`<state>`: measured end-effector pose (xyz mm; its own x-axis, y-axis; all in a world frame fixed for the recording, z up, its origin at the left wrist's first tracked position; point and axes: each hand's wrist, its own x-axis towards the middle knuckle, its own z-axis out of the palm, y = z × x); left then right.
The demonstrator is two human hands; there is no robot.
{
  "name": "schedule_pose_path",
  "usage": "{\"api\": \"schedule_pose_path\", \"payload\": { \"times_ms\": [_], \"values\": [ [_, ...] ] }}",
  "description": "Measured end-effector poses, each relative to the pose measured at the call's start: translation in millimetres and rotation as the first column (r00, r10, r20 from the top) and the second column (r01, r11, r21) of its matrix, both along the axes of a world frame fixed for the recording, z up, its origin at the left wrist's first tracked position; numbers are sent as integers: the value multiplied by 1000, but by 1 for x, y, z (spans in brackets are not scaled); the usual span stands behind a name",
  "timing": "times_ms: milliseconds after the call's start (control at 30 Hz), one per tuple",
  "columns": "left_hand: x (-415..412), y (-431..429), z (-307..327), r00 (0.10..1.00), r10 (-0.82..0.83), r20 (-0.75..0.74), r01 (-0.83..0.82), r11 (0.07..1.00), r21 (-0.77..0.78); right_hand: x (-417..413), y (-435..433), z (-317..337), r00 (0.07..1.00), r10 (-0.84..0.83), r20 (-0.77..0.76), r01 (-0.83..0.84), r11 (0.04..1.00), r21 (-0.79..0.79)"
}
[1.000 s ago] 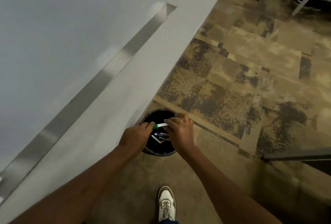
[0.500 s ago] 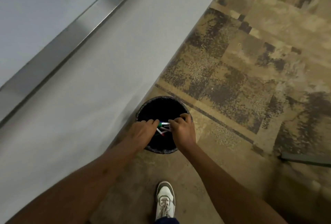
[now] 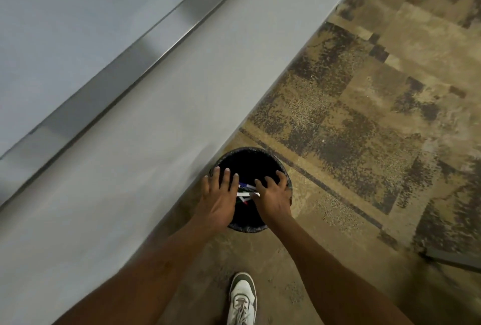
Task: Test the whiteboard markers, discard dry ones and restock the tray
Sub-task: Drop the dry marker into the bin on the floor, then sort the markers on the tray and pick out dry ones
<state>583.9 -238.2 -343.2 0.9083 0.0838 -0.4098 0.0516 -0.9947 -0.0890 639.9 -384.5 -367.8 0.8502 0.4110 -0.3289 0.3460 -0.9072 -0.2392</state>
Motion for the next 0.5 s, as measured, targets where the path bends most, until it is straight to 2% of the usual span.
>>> {"api": "schedule_pose_path", "payload": {
  "times_ms": [100,233,333,500],
  "values": [
    [-27,9,15,941,26,339,-9,999,-51,-10,13,29,989,-71,131,57,992,111],
    [-62,19,63,802,26,597,-3,999,-40,-35,42,85,954,-156,255,72,947,312],
    [-83,38,103,764,29,644,-15,1000,-27,-58,64,133,944,-132,302,-12,902,432],
    [-122,83,170,732,84,676,-94,995,-22,-91,108,210,927,7,374,-201,853,482]
  ]
}}
